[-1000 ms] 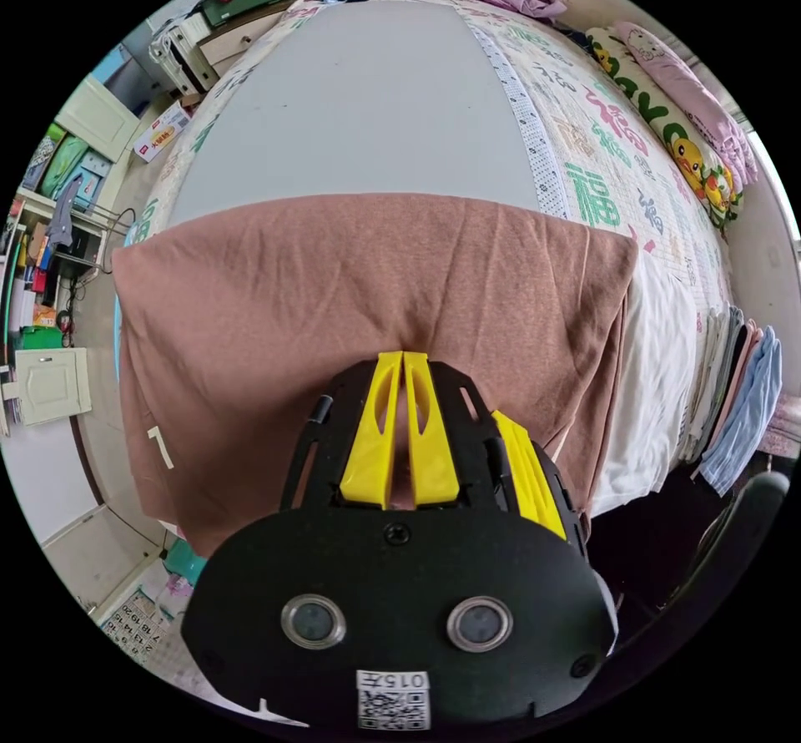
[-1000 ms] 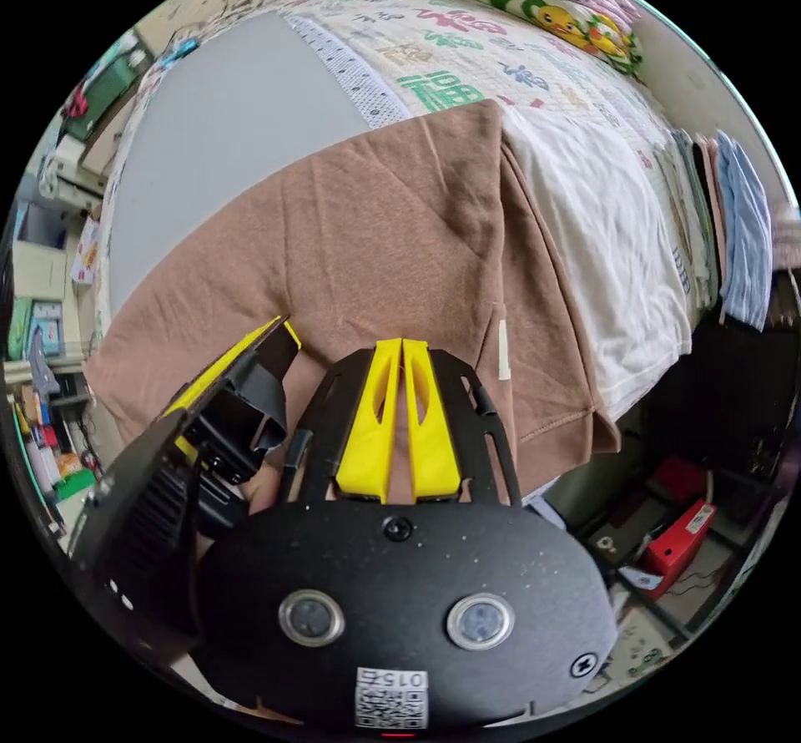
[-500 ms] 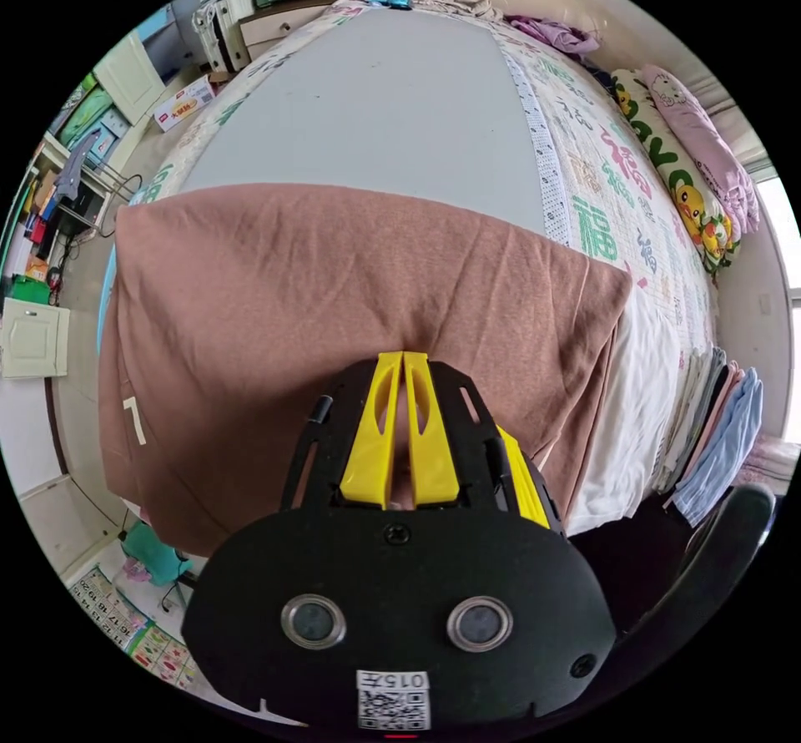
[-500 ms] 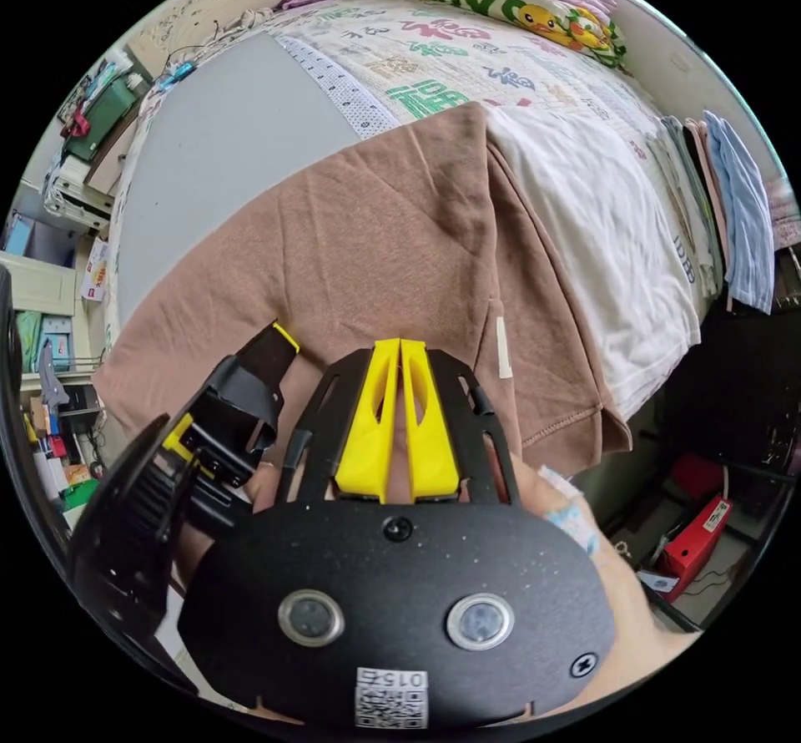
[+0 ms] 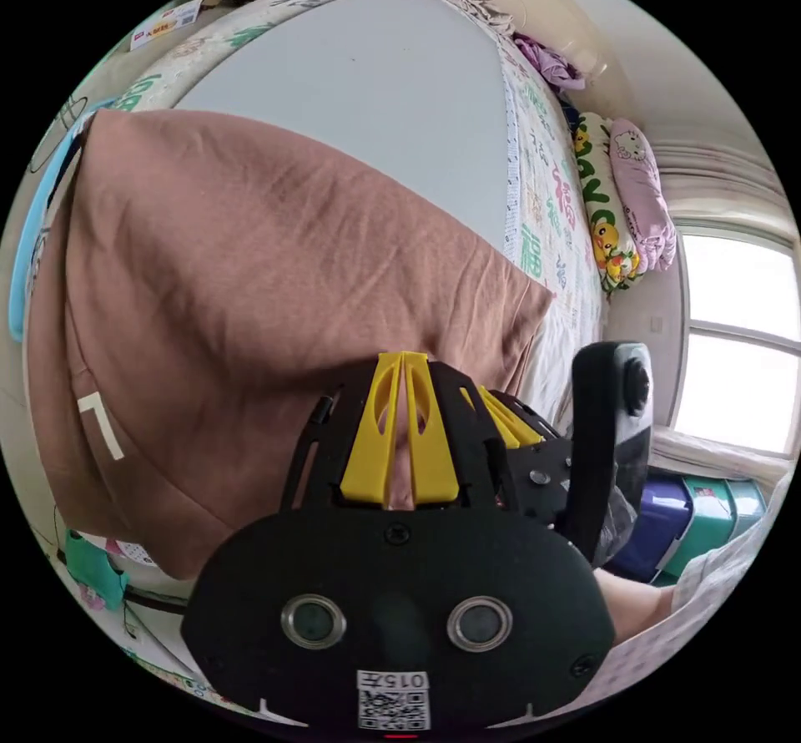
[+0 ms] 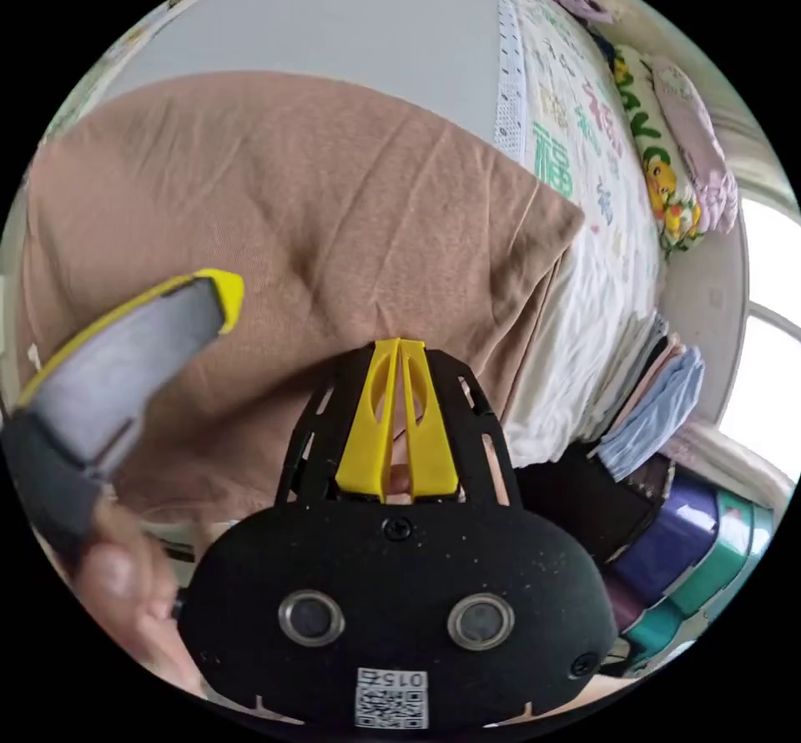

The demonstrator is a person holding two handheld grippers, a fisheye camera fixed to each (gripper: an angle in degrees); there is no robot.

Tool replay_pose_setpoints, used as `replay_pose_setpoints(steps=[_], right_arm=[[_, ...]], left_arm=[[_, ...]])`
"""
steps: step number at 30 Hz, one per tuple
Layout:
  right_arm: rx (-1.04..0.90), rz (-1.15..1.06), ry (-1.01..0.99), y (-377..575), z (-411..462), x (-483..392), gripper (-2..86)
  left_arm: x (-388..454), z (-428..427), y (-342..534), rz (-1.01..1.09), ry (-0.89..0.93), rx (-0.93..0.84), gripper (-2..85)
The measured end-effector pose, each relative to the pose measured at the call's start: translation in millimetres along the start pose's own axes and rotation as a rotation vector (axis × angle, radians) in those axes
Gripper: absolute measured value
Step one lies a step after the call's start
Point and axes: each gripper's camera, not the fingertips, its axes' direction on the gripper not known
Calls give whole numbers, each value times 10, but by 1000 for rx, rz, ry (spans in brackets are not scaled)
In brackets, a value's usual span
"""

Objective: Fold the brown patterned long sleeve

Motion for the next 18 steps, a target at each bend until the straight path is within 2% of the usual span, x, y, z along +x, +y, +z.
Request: replay_pose_setpoints(steps=[3,5,7,9,15,18], right_arm=[[51,-52,96,67,-179,-134,-10],[76,-45,73,74,-321,-63,-10],[101,-28,-9,70,-484,125,-10],[134,17,-190,68,-683,520,-10],[130,-25,-516,-144,-1127,1331,-9],[150,-41,-659,-234,-1323,1703,-6]], left_arm=[[-229,-397,55,-22,23,57,-8],[-392,-751,78,2,39,131,-8],[-530,-980,60,-2,-3,140,-8],[-694,-1187,25,-22,-64,144,-8],[-1135,-1754,-164,-33,-191,304,4],[-1338,-1862,-367,-88,-187,316,54]])
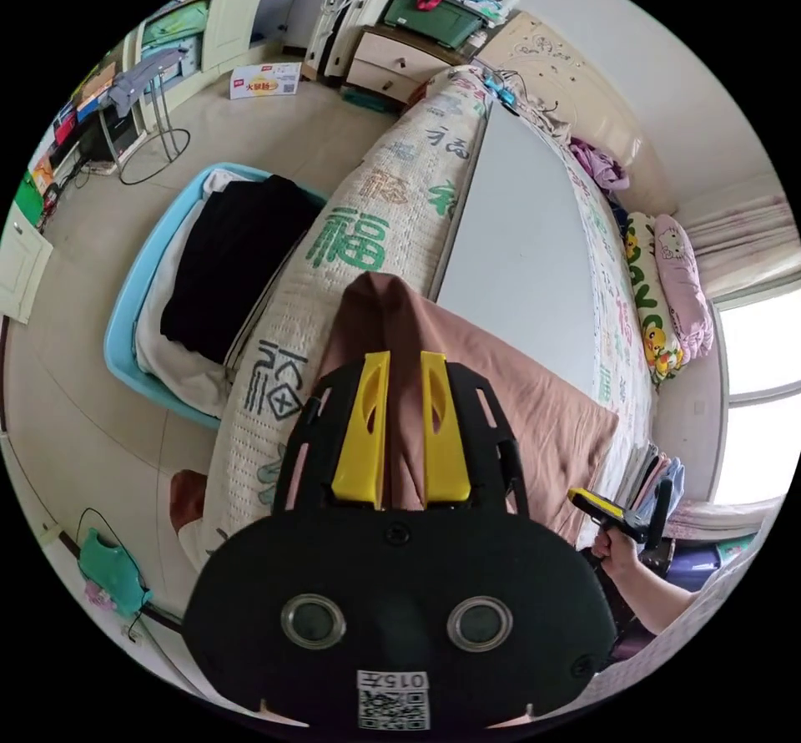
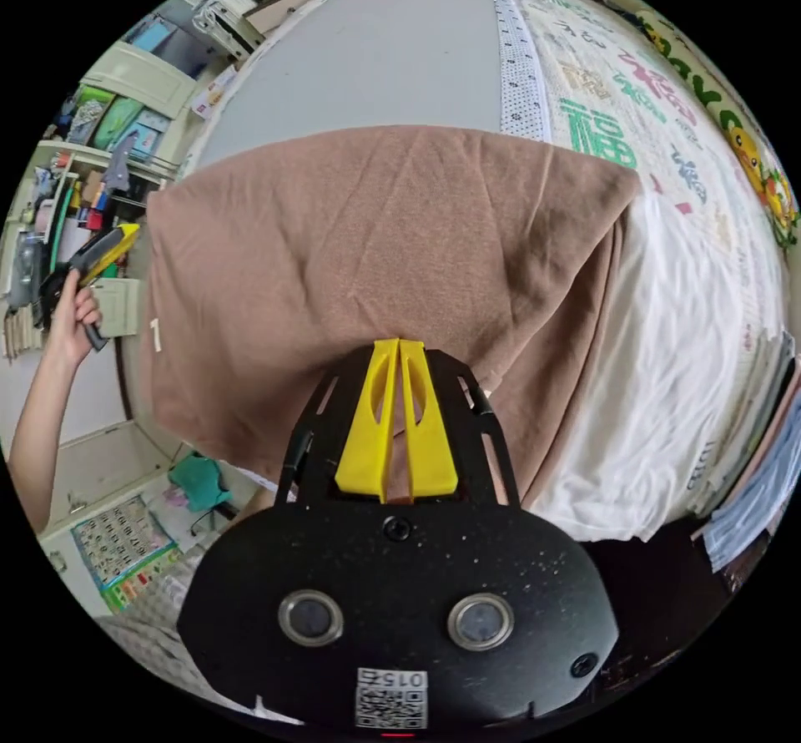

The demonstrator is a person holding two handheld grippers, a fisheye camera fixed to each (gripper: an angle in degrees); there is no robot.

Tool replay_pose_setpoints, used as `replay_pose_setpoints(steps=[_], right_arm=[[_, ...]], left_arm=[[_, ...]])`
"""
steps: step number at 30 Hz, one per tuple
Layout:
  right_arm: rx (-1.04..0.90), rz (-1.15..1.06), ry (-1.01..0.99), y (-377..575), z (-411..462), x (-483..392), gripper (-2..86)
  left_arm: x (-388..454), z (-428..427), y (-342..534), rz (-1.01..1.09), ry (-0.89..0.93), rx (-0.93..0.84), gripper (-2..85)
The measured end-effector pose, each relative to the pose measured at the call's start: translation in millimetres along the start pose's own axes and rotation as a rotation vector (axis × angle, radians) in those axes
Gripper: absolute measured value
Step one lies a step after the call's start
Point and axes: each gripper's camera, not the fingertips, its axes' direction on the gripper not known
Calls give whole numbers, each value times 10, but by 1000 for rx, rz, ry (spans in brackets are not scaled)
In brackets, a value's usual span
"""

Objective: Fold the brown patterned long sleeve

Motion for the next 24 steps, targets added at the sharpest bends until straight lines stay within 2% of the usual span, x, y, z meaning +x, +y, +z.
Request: replay_pose_setpoints(steps=[4,6,9,11,13,16,17,20,24], right_arm=[[-90,53,-223,-331,-469,321,33],[59,154,-260,-534,-1102,698,96],[196,312,-280,-886,-1816,1265,116],[229,316,-286,-1169,-2076,1456,111],[206,295,-233,-1517,-2206,1499,98],[131,260,-255,-2068,-2309,1394,56],[102,249,-193,-2238,-2375,1297,27],[104,234,-90,-2518,-2659,1104,14],[104,311,-143,-2731,-2943,1177,15]], left_arm=[[-141,169,-334,-68,83,-77,105],[-191,252,-462,-105,153,-118,106],[-167,361,-640,-79,174,-202,93],[-76,354,-734,-18,175,-229,66],[-1,330,-782,16,161,-252,46],[124,254,-835,77,108,-269,25],[158,212,-859,88,94,-265,21],[226,111,-934,91,69,-237,18],[345,214,-967,110,9,-266,29]])
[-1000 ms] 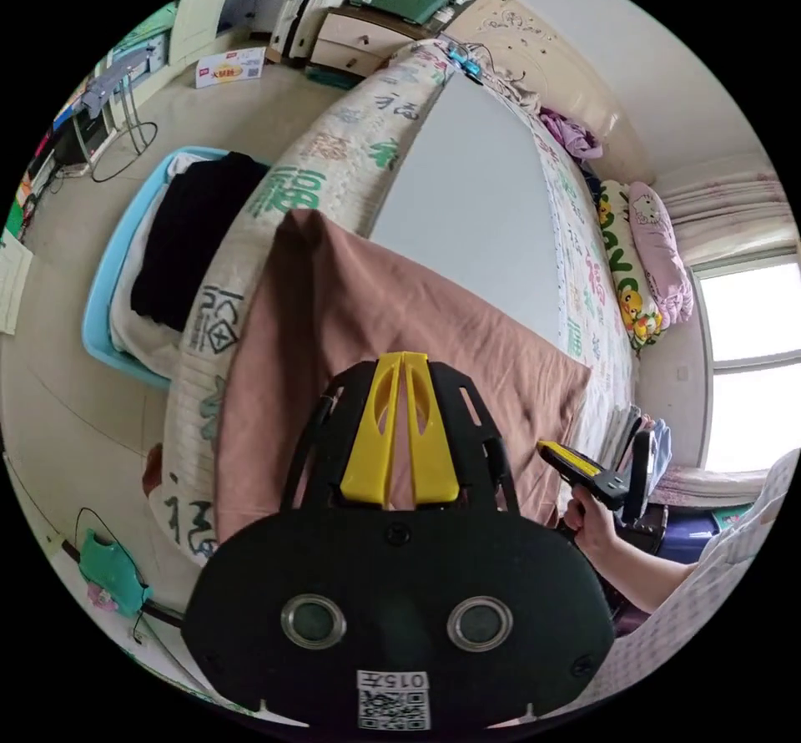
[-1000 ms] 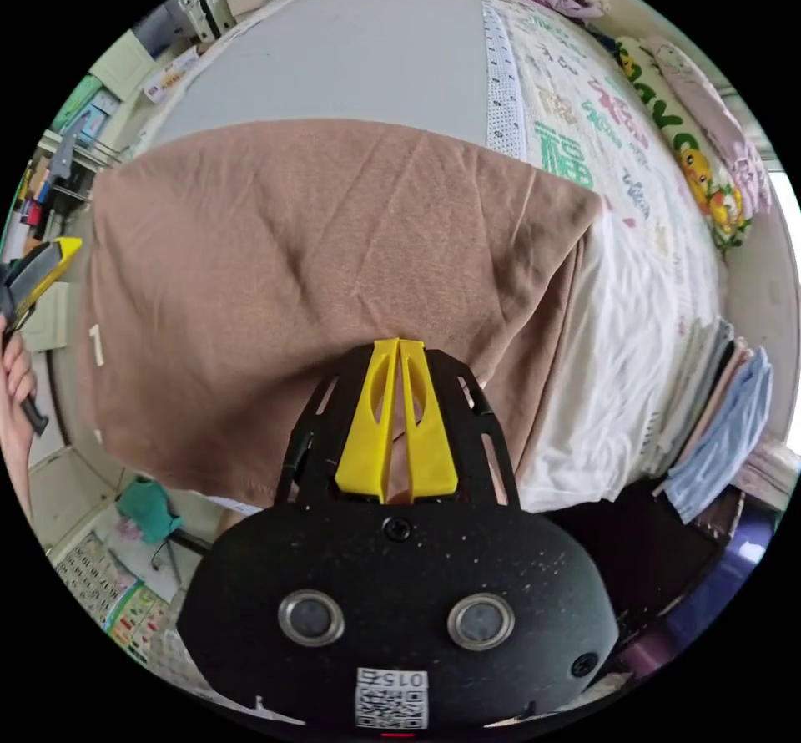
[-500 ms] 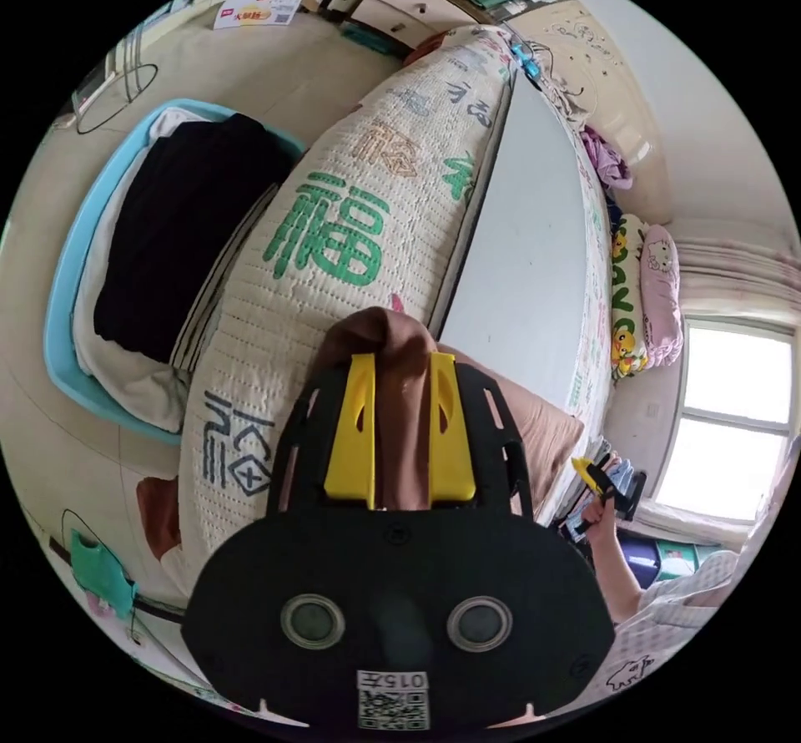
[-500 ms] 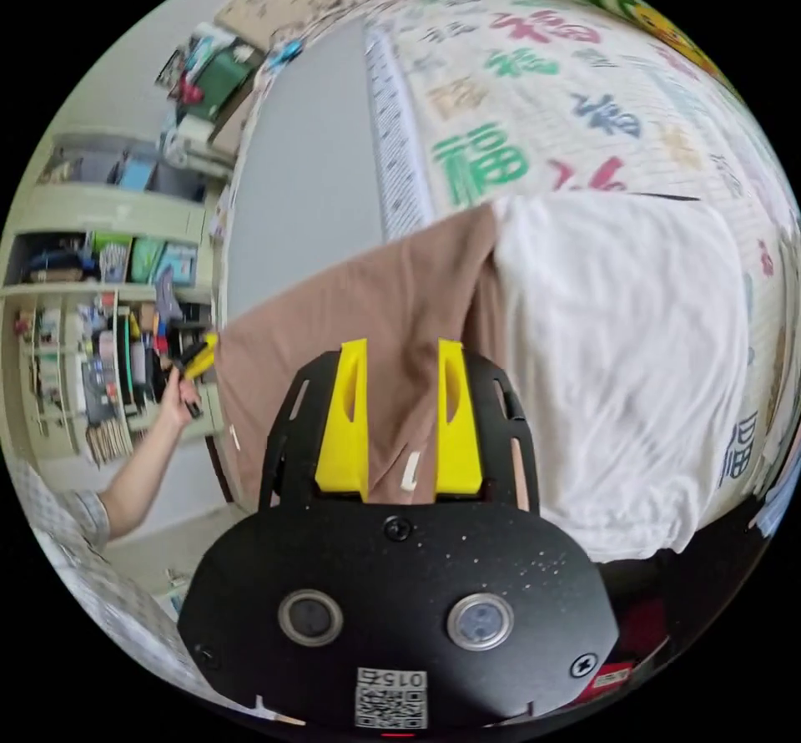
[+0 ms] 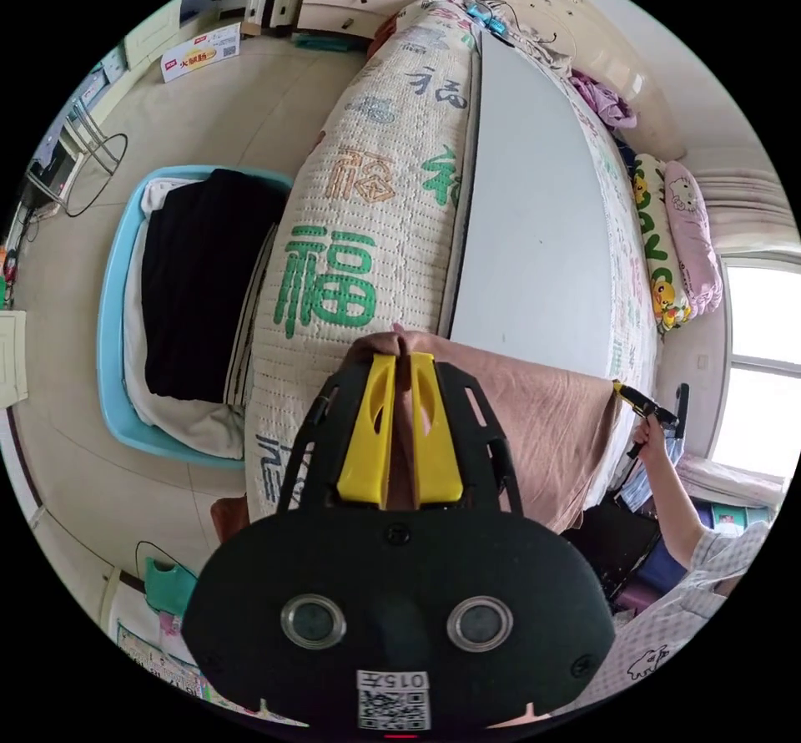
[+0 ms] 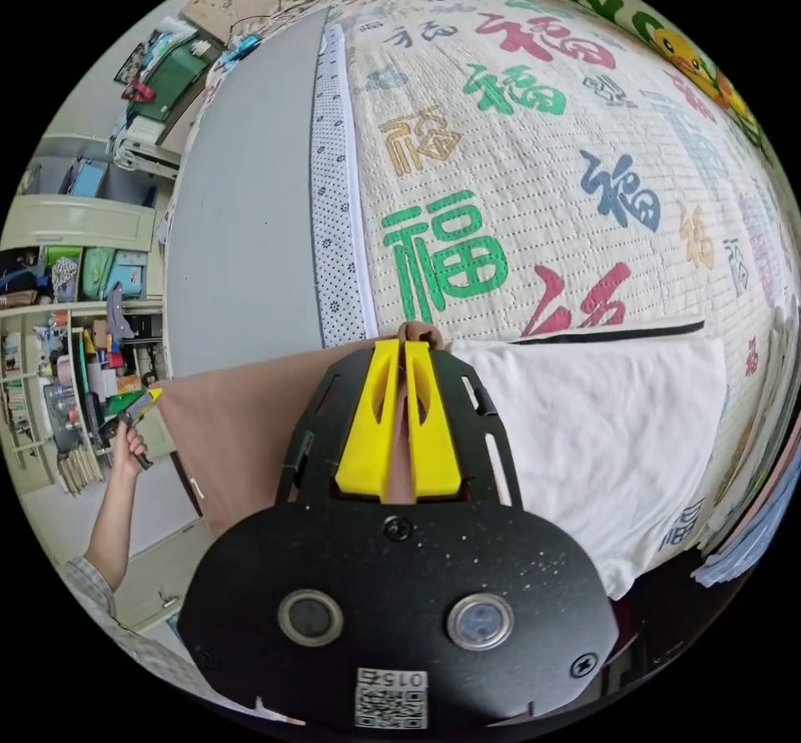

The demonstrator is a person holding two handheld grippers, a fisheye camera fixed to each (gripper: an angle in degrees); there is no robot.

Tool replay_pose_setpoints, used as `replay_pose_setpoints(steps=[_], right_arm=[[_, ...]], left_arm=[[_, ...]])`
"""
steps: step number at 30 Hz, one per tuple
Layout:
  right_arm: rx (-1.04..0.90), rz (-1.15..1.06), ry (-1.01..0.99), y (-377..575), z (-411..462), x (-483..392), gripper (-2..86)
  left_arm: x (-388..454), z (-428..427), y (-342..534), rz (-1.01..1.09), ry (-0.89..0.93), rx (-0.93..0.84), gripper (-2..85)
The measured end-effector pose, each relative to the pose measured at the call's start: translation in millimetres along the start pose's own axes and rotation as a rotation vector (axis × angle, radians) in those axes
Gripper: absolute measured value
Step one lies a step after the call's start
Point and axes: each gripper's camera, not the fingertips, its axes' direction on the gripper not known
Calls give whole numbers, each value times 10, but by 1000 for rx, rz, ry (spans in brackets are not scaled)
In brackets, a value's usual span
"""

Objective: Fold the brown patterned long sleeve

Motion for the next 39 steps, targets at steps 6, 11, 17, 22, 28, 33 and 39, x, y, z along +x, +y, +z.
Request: replay_pose_setpoints(steps=[6,11,17,22,28,33,39], right_arm=[[99,-26,-134,270,-857,-87,60],[110,-25,-150,1261,-1456,34,77],[-18,120,-123,2386,-1304,149,99],[-41,186,-192,2705,-1143,38,109],[-42,178,-215,2940,-1004,-116,105],[-31,186,-190,3129,-956,-216,61],[43,200,-266,3574,-1108,-233,19]], left_arm=[[24,0,91,-60,-33,5,67],[473,-336,240,76,-225,58,79],[2004,9,60,585,-80,-55,98],[3392,769,-131,888,125,-199,116],[4477,1771,-201,979,79,-376,132],[4702,2173,-153,983,-32,-438,91],[4620,1917,-204,941,43,-398,23]])
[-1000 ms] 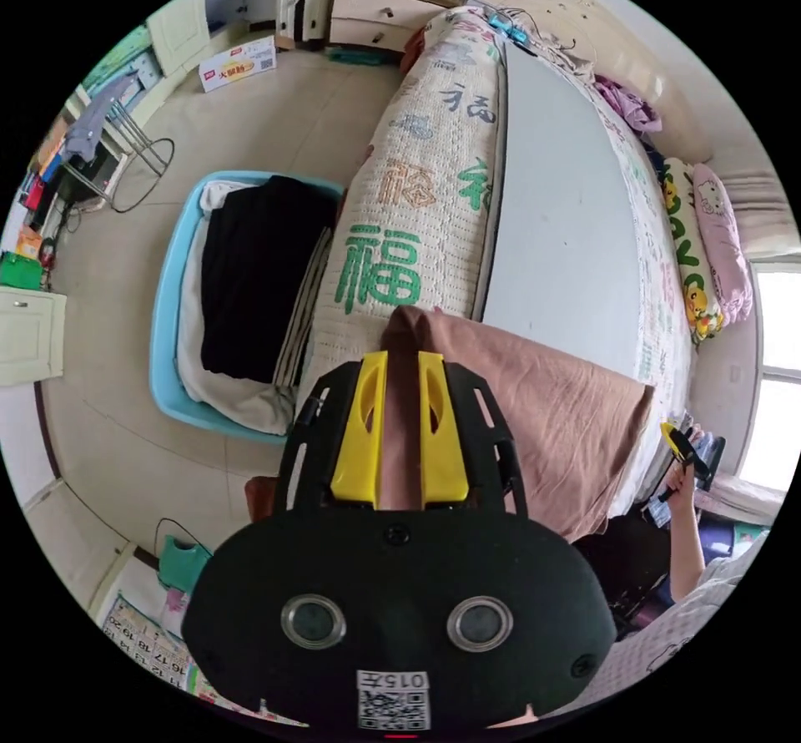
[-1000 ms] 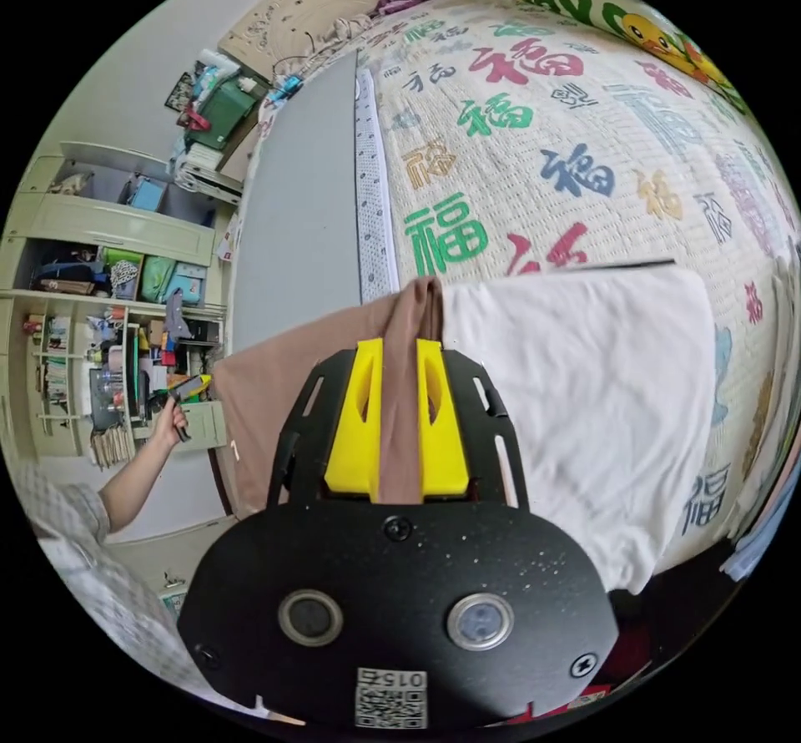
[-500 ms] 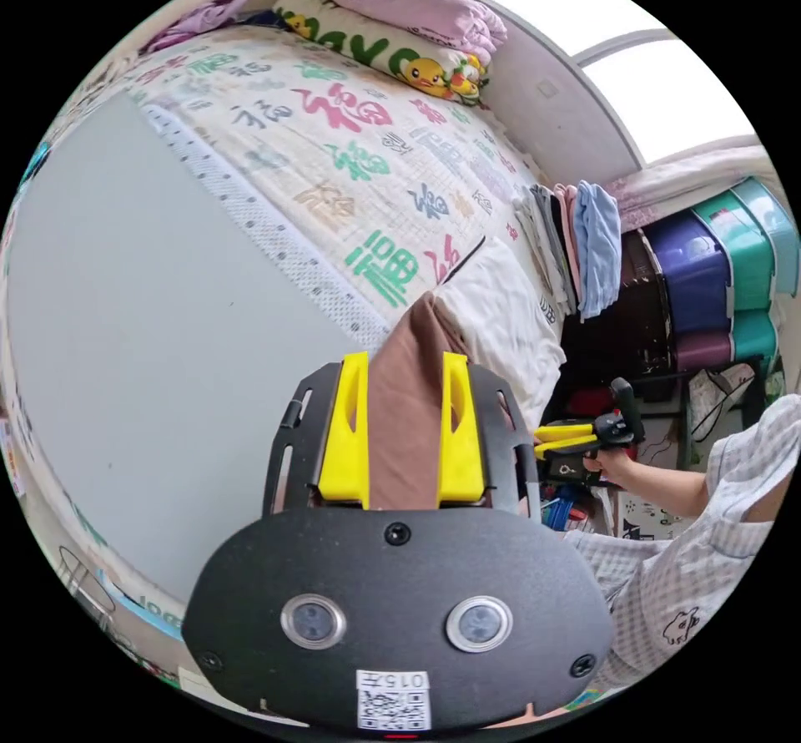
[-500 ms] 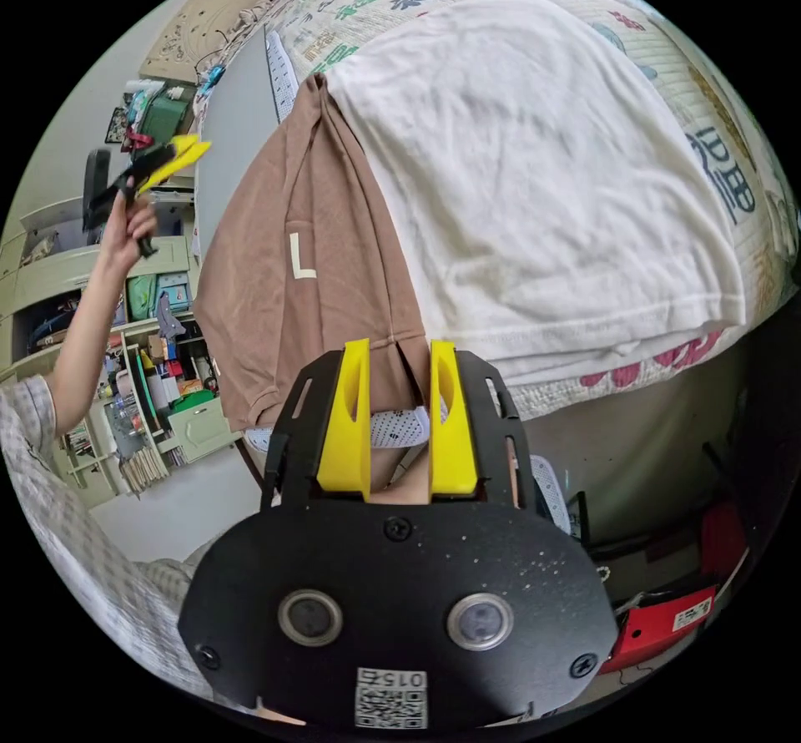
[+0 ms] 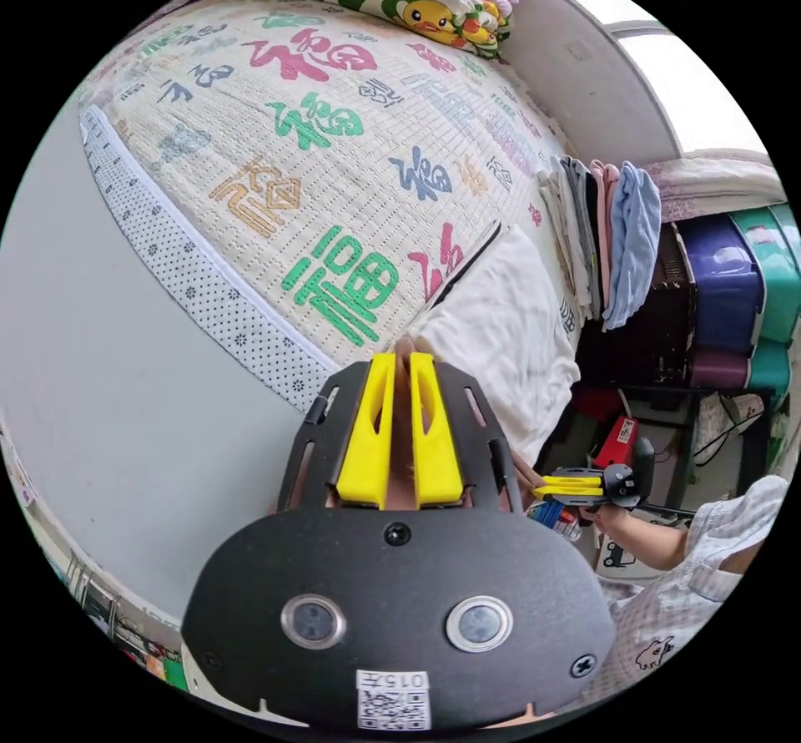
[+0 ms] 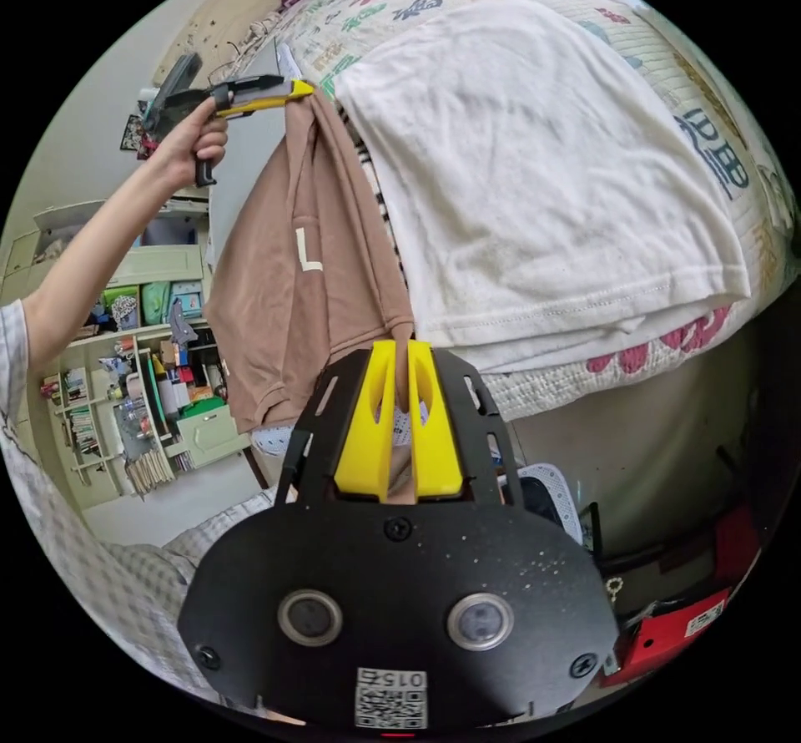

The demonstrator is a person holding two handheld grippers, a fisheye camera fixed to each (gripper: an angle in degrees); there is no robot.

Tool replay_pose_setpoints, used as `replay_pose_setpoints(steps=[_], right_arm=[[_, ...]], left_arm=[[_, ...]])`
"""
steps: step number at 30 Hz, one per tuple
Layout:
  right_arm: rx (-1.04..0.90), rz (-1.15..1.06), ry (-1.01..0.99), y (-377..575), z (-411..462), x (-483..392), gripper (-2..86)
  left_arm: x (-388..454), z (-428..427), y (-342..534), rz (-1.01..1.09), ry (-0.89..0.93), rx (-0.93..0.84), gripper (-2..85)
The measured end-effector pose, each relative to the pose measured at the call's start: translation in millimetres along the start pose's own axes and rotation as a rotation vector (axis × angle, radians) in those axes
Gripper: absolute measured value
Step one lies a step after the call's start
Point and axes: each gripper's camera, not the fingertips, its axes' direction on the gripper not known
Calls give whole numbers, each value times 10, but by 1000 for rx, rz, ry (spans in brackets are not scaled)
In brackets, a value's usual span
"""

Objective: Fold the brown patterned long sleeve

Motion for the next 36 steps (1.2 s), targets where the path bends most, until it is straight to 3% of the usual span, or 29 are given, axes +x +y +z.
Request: replay_pose_setpoints(steps=[3,9,13,17,23,28,36], right_arm=[[101,17,-29,251,-328,31,13],[301,-97,202,798,-1233,-54,9],[267,-264,195,1216,-1360,-345,9],[75,-502,40,1744,-616,-874,8],[-222,-632,-133,2393,1165,-1144,9],[-431,-722,-68,2968,2393,-923,8],[-558,-727,46,3271,3395,-231,8]], left_arm=[[104,-317,79,31,-16,105,14],[339,-893,35,163,154,320,9],[179,-1165,244,150,276,405,9],[-381,-1366,888,30,306,455,9],[-1229,-1289,2178,-289,222,393,10],[-1683,-1025,2916,-479,269,403,16],[-1903,-1006,3450,-598,412,576,87]])
